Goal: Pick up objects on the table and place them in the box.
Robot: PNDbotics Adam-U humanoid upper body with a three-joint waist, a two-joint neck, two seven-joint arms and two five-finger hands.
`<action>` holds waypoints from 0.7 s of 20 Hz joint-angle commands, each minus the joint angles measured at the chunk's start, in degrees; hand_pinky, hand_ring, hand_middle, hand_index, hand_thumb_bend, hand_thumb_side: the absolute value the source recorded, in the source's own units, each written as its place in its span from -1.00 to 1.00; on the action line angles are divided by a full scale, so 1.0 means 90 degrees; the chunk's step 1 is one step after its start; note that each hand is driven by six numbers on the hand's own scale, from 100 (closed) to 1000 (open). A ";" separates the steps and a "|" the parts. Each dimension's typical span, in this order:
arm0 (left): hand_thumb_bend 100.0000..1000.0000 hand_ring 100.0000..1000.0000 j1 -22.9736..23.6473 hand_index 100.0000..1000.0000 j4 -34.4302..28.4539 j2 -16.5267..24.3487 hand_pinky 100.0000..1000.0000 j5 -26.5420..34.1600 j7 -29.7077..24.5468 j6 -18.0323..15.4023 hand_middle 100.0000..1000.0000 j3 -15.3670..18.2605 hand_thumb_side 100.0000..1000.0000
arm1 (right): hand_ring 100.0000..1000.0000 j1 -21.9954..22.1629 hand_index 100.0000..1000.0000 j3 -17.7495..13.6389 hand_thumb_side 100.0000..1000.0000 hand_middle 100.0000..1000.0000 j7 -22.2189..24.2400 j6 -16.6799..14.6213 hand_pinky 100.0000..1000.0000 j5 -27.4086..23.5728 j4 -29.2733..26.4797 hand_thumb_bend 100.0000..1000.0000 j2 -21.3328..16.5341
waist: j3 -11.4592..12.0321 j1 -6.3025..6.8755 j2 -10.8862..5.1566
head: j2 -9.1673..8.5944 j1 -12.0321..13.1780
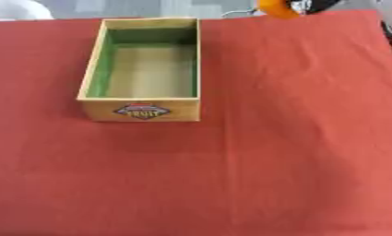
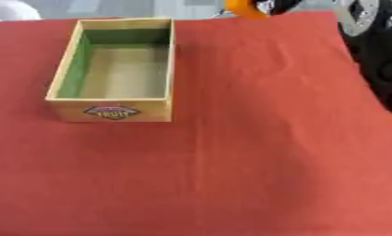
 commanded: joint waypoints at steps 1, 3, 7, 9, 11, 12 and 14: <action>-0.90 0.22 -0.0102 0.67 -0.0120 0.0113 0.14 -0.0023 -0.0045 -0.0011 0.37 0.0012 0.86 | 0.36 -0.0362 -0.15 0.0002 -0.85 -0.35 -0.0102 0.0130 0.46 -0.0018 -0.0215 -1.00 0.0246 | 0.0035 -0.0007 -0.0173 | -0.0006 -0.0061; -0.90 0.22 -0.0116 0.67 -0.0120 0.0103 0.14 -0.0018 -0.0061 -0.0015 0.37 0.0000 0.86 | 0.36 -0.0498 -0.15 0.0032 -0.84 -0.35 -0.0143 0.0182 0.46 0.0068 -0.0187 -1.00 0.0478 | 0.0070 -0.0009 -0.0177 | -0.0011 -0.0100; -0.90 0.22 -0.0156 0.67 -0.0120 0.0072 0.14 0.0005 -0.0087 -0.0029 0.37 -0.0023 0.86 | 0.35 -0.0684 -0.16 0.0065 -0.79 -0.36 -0.0269 0.0246 0.46 0.0221 -0.0058 -1.00 0.0958 | 0.0151 -0.0019 -0.0163 | -0.0032 -0.0180; -0.90 0.22 -0.0177 0.67 -0.0120 0.0054 0.14 0.0016 -0.0097 -0.0035 0.37 -0.0031 0.86 | 0.35 -0.0724 -0.15 0.0065 -0.78 -0.36 -0.0347 0.0281 0.46 0.0272 0.0012 -1.00 0.1188 | 0.0190 -0.0023 -0.0147 | -0.0044 -0.0220; -0.90 0.22 -0.0197 0.67 -0.0120 0.0040 0.14 0.0024 -0.0106 -0.0042 0.37 -0.0037 0.86 | 0.35 -0.0733 -0.15 0.0069 -0.75 -0.37 -0.0419 0.0316 0.45 0.0278 0.0095 -1.00 0.1388 | 0.0228 -0.0022 -0.0129 | -0.0054 -0.0255; -0.90 0.22 -0.0206 0.67 -0.0120 0.0035 0.14 0.0029 -0.0108 -0.0044 0.37 -0.0039 0.86 | 0.35 -0.0730 -0.15 0.0079 -0.75 -0.37 -0.0454 0.0332 0.45 0.0301 0.0129 -1.00 0.1469 | 0.0245 -0.0022 -0.0120 | -0.0058 -0.0273; -0.90 0.22 -0.0224 0.67 -0.0120 0.0027 0.14 0.0036 -0.0111 -0.0049 0.37 -0.0041 0.86 | 0.34 -0.0711 -0.15 0.0102 -0.74 -0.37 -0.0507 0.0354 0.45 0.0335 0.0193 -1.00 0.1626 | 0.0273 -0.0022 -0.0103 | -0.0064 -0.0300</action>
